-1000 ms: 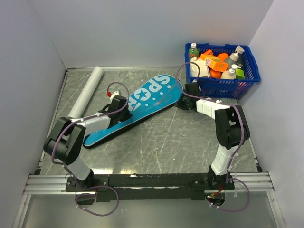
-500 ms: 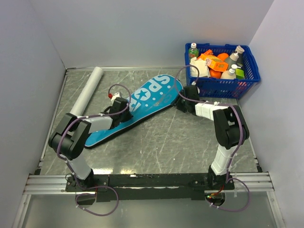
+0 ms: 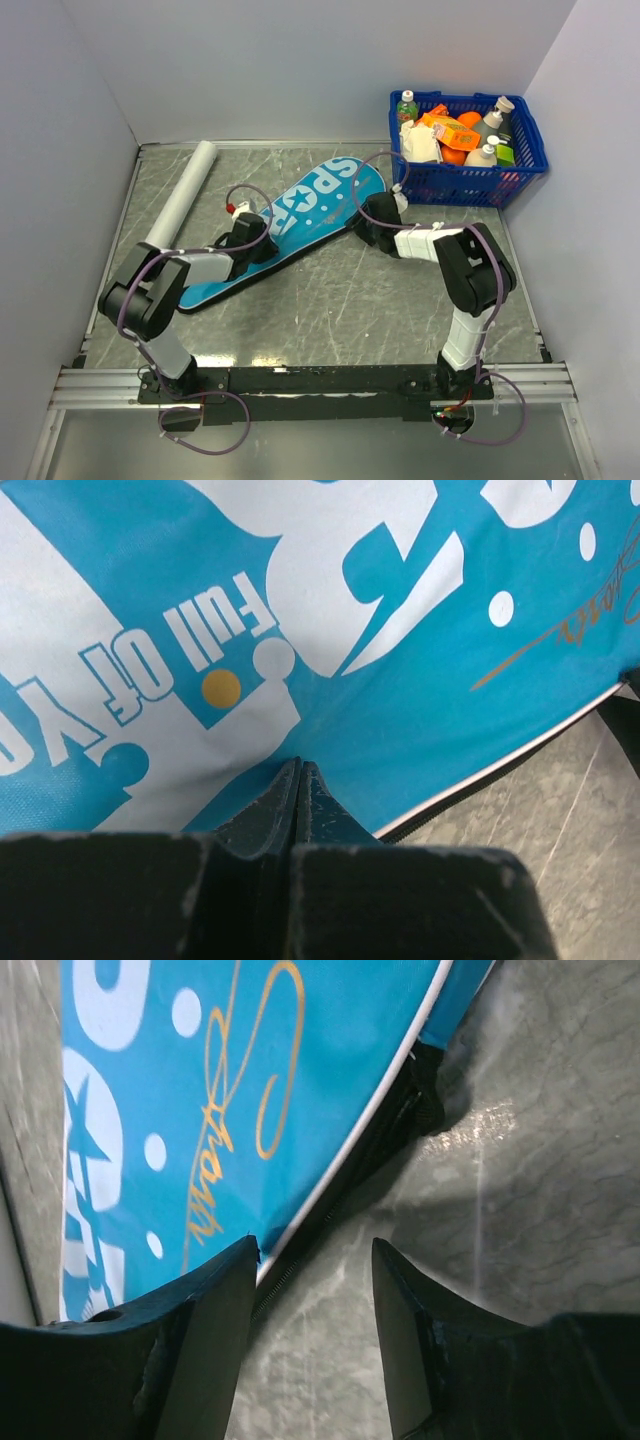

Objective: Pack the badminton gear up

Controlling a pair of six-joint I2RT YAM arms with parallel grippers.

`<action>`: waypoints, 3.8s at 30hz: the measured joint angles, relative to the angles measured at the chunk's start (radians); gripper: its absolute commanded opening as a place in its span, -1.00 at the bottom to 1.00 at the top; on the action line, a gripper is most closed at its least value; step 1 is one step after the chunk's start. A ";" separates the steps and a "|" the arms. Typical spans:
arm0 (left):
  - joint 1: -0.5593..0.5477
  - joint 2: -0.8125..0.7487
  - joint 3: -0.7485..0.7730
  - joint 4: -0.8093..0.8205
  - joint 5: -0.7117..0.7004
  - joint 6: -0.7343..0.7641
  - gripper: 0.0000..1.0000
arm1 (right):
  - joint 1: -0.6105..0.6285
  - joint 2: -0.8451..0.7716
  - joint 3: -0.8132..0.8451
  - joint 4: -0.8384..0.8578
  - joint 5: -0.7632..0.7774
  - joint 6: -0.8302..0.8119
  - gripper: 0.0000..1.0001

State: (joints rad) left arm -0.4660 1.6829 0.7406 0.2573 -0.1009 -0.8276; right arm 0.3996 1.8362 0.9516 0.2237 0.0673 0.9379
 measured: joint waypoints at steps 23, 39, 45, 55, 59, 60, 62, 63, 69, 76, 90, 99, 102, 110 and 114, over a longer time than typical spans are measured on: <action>0.001 -0.254 -0.172 -0.081 0.076 0.010 -0.96 | 0.087 -0.090 -0.114 -0.015 0.200 0.204 -1.00; -0.079 -0.406 -0.185 -0.164 0.073 0.027 -0.98 | 0.240 -0.478 -0.404 -0.255 0.397 0.402 -1.00; -0.153 -0.275 -0.185 -0.118 0.060 0.020 -0.98 | 0.244 -0.571 -0.446 -0.372 0.422 0.420 -0.15; -0.166 -0.160 -0.169 0.005 0.090 0.011 -0.98 | 0.227 -0.808 -0.445 -0.533 0.435 0.240 -0.25; -0.166 -0.150 -0.169 0.026 0.105 0.010 -0.98 | 0.154 -0.872 -0.445 -0.562 0.431 0.177 -0.42; -0.166 -0.150 -0.169 0.027 0.106 0.010 -0.98 | 0.138 -0.875 -0.445 -0.567 0.428 0.164 -0.47; -0.166 -0.150 -0.169 0.029 0.106 0.010 -0.98 | 0.118 -0.872 -0.445 -0.577 0.417 0.143 -0.52; -0.166 -0.150 -0.171 0.031 0.107 0.010 -0.98 | 0.111 -0.868 -0.445 -0.580 0.412 0.134 -0.58; -0.166 -0.167 -0.196 0.049 0.109 0.010 -0.98 | 0.076 -0.798 -0.445 -0.571 0.370 0.095 -0.70; -0.166 -0.167 -0.208 0.068 0.113 0.011 -0.98 | 0.038 -0.686 -0.445 -0.517 0.318 0.085 -0.64; -0.166 -0.153 -0.211 0.089 0.137 0.011 -0.98 | 0.023 -0.597 -0.443 -0.447 0.283 0.084 -0.52; -0.166 -0.140 -0.211 0.108 0.153 0.011 -0.98 | 0.020 -0.591 -0.428 -0.417 0.271 0.082 -0.42; -0.166 -0.140 -0.211 0.109 0.153 0.011 -0.98 | 0.019 -0.583 -0.425 -0.412 0.267 0.078 -0.39; -0.166 -0.139 -0.211 0.109 0.154 0.011 -0.98 | 0.015 -0.523 -0.421 -0.396 0.261 0.078 -0.38; -0.166 -0.136 -0.211 0.114 0.156 0.011 -0.98 | 0.005 -0.513 -0.420 -0.390 0.252 0.078 -0.38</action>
State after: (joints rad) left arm -0.6319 1.5471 0.5293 0.3710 0.0551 -0.8165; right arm 0.4049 1.3235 0.5312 -0.1661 0.3195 1.0157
